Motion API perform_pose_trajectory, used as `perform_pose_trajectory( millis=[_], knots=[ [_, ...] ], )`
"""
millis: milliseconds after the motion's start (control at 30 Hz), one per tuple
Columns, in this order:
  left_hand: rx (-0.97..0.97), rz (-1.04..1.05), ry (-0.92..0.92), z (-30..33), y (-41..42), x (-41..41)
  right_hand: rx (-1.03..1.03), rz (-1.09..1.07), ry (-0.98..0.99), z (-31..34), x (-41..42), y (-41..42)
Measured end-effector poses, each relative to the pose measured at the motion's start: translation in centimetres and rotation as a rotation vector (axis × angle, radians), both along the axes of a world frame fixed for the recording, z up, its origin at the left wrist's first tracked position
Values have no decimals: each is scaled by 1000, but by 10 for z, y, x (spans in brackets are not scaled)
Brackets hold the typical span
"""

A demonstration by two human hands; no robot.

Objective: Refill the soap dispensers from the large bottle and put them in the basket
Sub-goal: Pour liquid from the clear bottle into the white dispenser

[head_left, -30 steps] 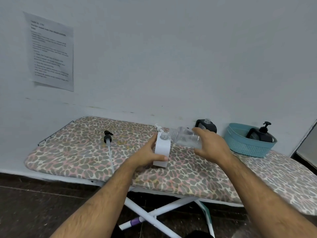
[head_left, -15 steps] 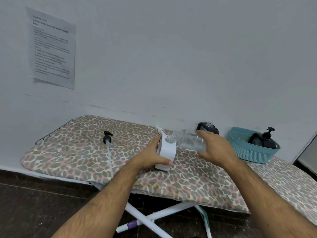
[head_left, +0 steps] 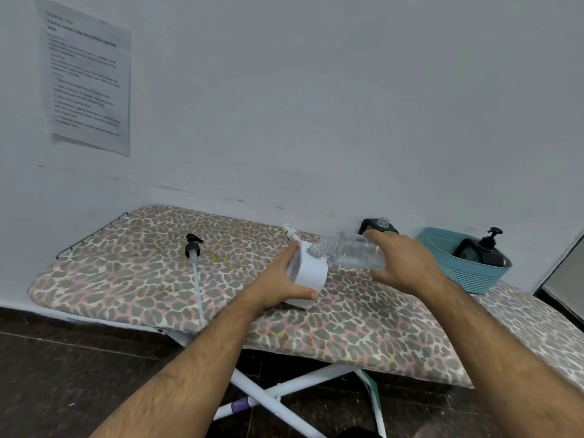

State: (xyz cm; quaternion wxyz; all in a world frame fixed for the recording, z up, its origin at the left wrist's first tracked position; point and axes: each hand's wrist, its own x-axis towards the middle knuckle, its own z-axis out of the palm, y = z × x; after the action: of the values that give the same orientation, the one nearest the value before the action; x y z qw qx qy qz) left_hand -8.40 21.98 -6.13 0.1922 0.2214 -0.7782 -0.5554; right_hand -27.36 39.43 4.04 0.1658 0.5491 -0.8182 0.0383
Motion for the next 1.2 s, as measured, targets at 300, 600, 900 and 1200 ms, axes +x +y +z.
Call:
perform_pose_trajectory(
  millis=[300, 600, 900, 1200],
  knots=[
    [-88, 6, -28, 3, 1, -2, 21, -7, 20, 4, -4, 2],
    [-215, -12, 16, 6, 2, -3, 44, -17, 37, 7, -9, 4],
    [-273, -27, 11, 7, 3, -4, 66, -23, 56, 9, -12, 7],
    [-304, -15, 14, 2, -2, -9, 76, -22, 54, 11, -11, 10]
  ],
)
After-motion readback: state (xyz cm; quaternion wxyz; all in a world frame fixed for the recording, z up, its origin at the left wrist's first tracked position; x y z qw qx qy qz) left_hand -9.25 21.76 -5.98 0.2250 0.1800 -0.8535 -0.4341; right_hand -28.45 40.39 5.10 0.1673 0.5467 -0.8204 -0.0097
